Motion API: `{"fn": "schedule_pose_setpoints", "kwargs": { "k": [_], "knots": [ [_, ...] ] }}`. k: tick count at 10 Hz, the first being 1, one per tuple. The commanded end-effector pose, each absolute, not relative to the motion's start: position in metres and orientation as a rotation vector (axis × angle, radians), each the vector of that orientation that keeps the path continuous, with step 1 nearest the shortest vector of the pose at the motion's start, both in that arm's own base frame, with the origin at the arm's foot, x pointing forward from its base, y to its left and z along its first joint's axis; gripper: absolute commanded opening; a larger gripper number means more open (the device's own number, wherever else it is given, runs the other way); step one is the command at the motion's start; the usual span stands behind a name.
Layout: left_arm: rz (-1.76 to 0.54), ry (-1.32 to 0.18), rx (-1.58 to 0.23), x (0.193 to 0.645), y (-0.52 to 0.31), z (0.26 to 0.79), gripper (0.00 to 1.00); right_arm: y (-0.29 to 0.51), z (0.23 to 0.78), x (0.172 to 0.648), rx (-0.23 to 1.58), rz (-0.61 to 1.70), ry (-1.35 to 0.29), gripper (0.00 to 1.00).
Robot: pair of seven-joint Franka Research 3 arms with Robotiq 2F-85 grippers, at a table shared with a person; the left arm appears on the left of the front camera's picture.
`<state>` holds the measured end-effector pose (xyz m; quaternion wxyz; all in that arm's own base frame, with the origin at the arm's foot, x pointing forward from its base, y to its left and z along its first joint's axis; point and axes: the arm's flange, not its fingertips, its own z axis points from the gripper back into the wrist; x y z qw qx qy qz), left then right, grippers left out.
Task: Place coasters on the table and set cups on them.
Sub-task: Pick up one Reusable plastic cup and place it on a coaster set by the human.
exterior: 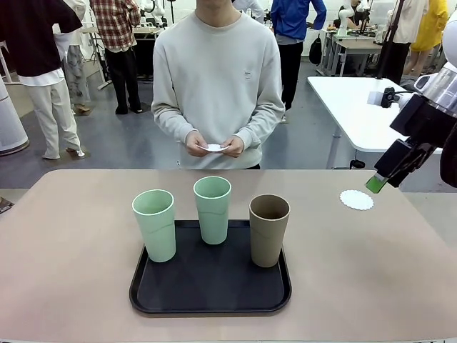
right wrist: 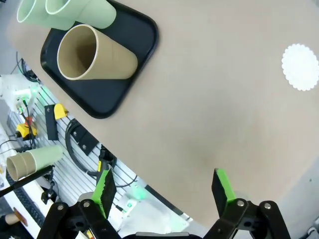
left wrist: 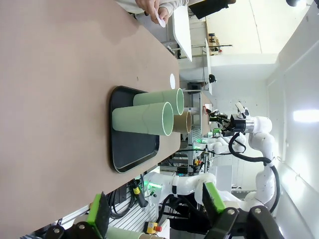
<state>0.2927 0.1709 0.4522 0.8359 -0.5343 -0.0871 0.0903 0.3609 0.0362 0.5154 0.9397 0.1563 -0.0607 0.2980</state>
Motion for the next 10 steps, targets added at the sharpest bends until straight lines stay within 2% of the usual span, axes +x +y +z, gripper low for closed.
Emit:
{"fn": "schedule_pose_setpoints", "kwargs": {
  "k": [1, 4, 6, 7, 10],
  "knots": [
    [0.194, -0.196, -1.143, 0.292, 0.172, 0.453, 1.0, 0.038, 0.516, 0.361, 0.323, 0.608, -0.126, 1.0],
    [0.194, -0.196, -1.143, 0.292, 0.172, 0.453, 1.0, 0.036, 0.516, 0.361, 0.319, 0.609, -0.125, 1.0],
    [0.194, -0.196, -1.143, 0.292, 0.172, 0.453, 1.0, 0.052, 0.505, 0.37, 0.475, 0.952, -0.244, 1.0],
    [0.194, -0.196, -1.143, 0.292, 0.172, 0.453, 1.0, 0.057, 0.498, 0.376, 0.564, 1.053, -0.301, 1.0],
    [0.194, -0.196, -1.143, 0.292, 0.172, 0.453, 1.0, 0.049, 0.476, 0.382, 0.75, 1.156, -0.486, 1.0]
  ]
}}
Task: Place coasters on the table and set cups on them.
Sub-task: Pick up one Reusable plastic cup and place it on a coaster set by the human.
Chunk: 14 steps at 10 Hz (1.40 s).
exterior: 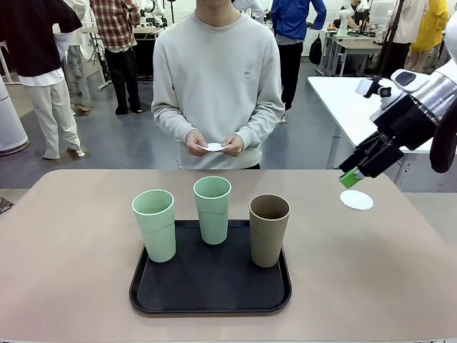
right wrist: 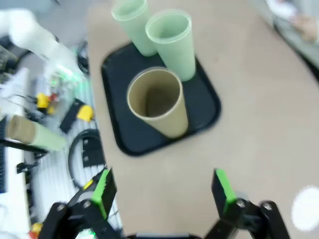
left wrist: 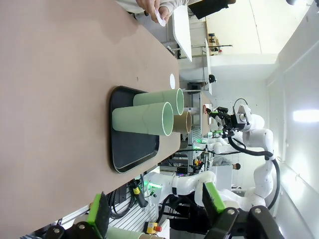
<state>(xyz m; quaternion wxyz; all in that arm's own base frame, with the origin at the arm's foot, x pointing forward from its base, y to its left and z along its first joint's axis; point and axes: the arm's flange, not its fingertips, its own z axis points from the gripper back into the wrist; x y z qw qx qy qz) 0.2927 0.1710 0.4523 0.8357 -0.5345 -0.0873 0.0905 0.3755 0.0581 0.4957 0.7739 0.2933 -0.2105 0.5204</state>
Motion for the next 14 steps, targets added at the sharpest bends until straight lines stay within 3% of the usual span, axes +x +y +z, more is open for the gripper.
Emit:
{"fn": "schedule_pose_setpoints", "kwargs": {
  "k": [1, 8, 14],
  "knots": [
    [0.194, -0.196, -1.143, 0.292, 0.172, 0.453, 1.0, 0.047, 0.465, 0.384, 0.764, 1.149, -0.544, 1.0],
    [0.194, -0.196, -1.143, 0.292, 0.172, 0.453, 1.0, 0.048, 0.406, 0.385, 0.769, 1.145, -0.672, 1.0],
    [0.194, -0.196, -1.143, 0.292, 0.172, 0.453, 1.0, 0.045, 0.411, 0.385, 0.773, 1.152, -0.638, 1.0]
  ]
}}
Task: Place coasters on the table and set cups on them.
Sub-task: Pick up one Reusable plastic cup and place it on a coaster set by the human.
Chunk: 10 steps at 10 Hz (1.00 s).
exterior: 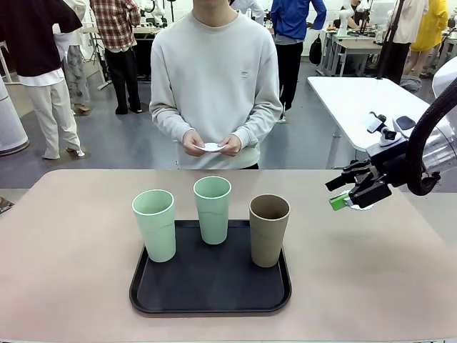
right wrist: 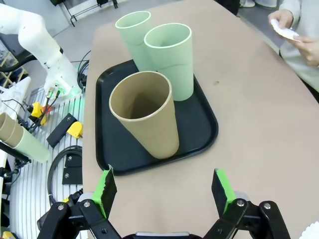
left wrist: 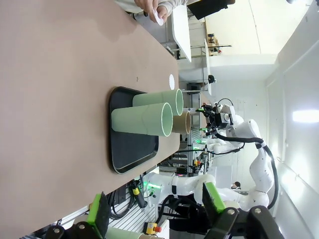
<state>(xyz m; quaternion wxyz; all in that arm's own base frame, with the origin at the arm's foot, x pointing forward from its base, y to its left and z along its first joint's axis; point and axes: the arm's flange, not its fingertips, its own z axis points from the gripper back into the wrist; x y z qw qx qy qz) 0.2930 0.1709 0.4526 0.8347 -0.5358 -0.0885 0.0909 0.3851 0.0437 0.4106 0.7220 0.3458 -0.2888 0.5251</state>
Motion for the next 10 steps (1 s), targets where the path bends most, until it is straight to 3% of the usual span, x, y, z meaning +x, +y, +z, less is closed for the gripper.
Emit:
{"fn": "schedule_pose_setpoints", "kwargs": {
  "k": [1, 4, 10],
  "knots": [
    [0.194, -0.196, -1.143, 0.292, 0.172, 0.453, 1.0, 0.045, 0.411, 0.385, 0.773, 1.152, -0.638, 1.0],
    [0.194, -0.196, -1.143, 0.292, 0.172, 0.453, 1.0, 0.044, 0.411, 0.385, 0.764, 1.16, -0.637, 1.0],
    [0.194, -0.196, -1.143, 0.292, 0.172, 0.453, 1.0, 0.021, 0.374, 0.383, 0.791, 1.315, -0.816, 1.0]
  ]
}}
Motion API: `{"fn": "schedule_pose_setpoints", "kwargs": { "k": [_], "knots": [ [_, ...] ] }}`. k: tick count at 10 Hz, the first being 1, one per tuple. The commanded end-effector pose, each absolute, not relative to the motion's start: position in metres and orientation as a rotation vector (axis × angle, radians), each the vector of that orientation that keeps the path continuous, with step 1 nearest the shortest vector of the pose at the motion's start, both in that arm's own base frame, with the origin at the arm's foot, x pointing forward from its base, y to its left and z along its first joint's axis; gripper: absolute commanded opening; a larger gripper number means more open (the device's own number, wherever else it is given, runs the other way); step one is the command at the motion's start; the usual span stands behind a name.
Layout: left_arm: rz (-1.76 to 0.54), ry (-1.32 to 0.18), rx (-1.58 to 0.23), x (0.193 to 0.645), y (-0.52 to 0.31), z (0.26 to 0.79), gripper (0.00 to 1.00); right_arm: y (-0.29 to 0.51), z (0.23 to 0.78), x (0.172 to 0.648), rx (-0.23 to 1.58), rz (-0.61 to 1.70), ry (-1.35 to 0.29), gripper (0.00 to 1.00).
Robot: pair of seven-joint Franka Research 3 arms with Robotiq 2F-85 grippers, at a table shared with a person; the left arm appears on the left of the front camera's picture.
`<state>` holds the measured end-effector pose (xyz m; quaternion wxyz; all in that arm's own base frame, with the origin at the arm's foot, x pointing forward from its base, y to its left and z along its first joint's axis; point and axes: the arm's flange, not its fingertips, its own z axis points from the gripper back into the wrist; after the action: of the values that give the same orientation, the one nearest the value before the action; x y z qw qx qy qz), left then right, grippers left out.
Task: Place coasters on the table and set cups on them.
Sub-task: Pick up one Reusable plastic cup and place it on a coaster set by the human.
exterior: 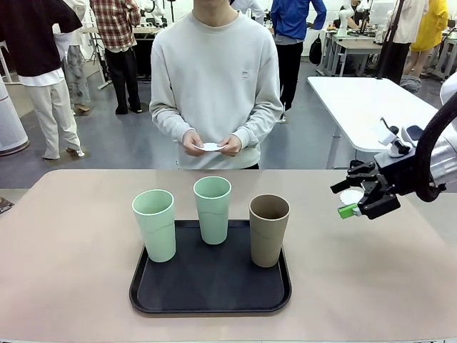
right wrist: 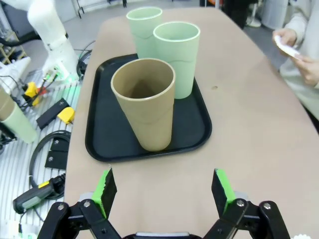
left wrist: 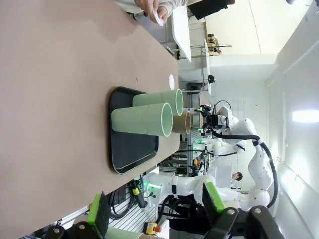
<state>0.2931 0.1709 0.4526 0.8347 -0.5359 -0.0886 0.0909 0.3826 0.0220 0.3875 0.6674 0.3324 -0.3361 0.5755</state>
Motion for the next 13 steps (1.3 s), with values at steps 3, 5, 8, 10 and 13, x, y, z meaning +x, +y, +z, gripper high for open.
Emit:
{"fn": "schedule_pose_setpoints", "kwargs": {
  "k": [3, 5, 8, 10, 13],
  "knots": [
    [0.194, -0.196, -1.143, 0.292, 0.172, 0.453, 1.0, 0.028, 0.363, 0.381, 0.789, 1.386, -0.854, 1.0],
    [0.194, -0.196, -1.143, 0.292, 0.172, 0.453, 1.0, 0.03, 0.361, 0.38, 0.782, 1.394, -0.875, 1.0],
    [0.194, -0.196, -1.143, 0.292, 0.172, 0.453, 1.0, 0.028, 0.368, 0.382, 0.778, 1.392, -0.828, 1.0],
    [0.194, -0.196, -1.143, 0.292, 0.172, 0.453, 1.0, 0.029, 0.368, 0.383, 0.778, 1.384, -0.832, 1.0],
    [0.194, -0.196, -1.143, 0.292, 0.172, 0.453, 1.0, 0.04, 0.346, 0.407, 0.895, 1.314, -0.933, 1.0]
  ]
}}
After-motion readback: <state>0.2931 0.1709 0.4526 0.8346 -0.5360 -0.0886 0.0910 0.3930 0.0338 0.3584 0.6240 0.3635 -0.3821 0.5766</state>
